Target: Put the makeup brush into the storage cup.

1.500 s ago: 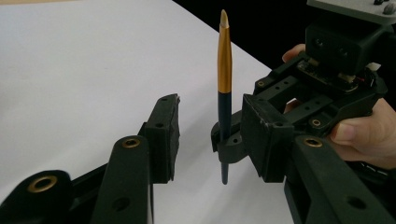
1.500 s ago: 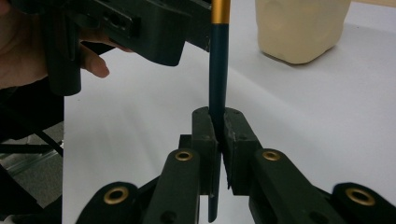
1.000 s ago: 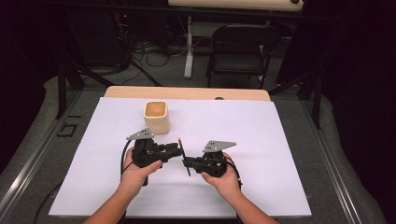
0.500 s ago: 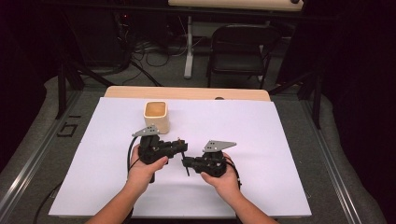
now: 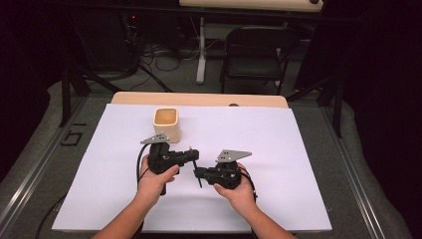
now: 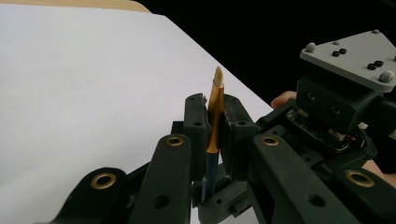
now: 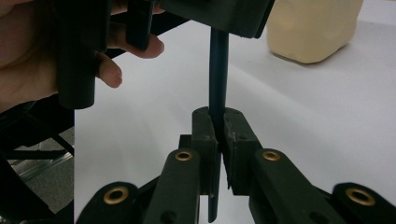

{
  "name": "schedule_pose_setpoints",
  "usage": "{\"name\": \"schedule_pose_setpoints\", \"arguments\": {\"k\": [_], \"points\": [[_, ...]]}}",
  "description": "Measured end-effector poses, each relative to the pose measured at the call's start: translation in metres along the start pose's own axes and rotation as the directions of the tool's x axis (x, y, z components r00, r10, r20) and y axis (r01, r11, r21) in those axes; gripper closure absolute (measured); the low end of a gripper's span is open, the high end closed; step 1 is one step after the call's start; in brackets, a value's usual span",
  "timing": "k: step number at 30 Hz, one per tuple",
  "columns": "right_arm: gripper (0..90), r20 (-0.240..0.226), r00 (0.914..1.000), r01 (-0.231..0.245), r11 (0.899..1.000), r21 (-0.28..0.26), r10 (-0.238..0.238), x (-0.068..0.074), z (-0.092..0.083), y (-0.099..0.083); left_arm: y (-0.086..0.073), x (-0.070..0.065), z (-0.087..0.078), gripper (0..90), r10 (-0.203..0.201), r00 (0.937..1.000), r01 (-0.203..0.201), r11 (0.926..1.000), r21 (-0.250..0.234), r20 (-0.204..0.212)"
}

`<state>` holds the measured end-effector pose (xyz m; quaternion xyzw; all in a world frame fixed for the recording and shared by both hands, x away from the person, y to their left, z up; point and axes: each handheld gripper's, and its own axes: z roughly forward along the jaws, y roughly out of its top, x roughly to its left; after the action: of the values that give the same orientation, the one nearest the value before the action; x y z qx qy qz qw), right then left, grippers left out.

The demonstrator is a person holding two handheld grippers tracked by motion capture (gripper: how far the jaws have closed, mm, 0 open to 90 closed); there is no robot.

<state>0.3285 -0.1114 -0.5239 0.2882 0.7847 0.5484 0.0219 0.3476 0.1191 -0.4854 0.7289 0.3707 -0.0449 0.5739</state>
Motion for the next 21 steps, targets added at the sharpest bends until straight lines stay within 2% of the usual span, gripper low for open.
{"name": "schedule_pose_setpoints", "arguments": {"k": [21], "points": [[84.4,-0.001,1.0,0.0,1.0,0.002,0.0,0.0001,0.0,0.0001,0.0005,-0.0016,-0.0004,83.4,0.006,0.9999,-0.006,1.0,0.0,-0.014]]}}
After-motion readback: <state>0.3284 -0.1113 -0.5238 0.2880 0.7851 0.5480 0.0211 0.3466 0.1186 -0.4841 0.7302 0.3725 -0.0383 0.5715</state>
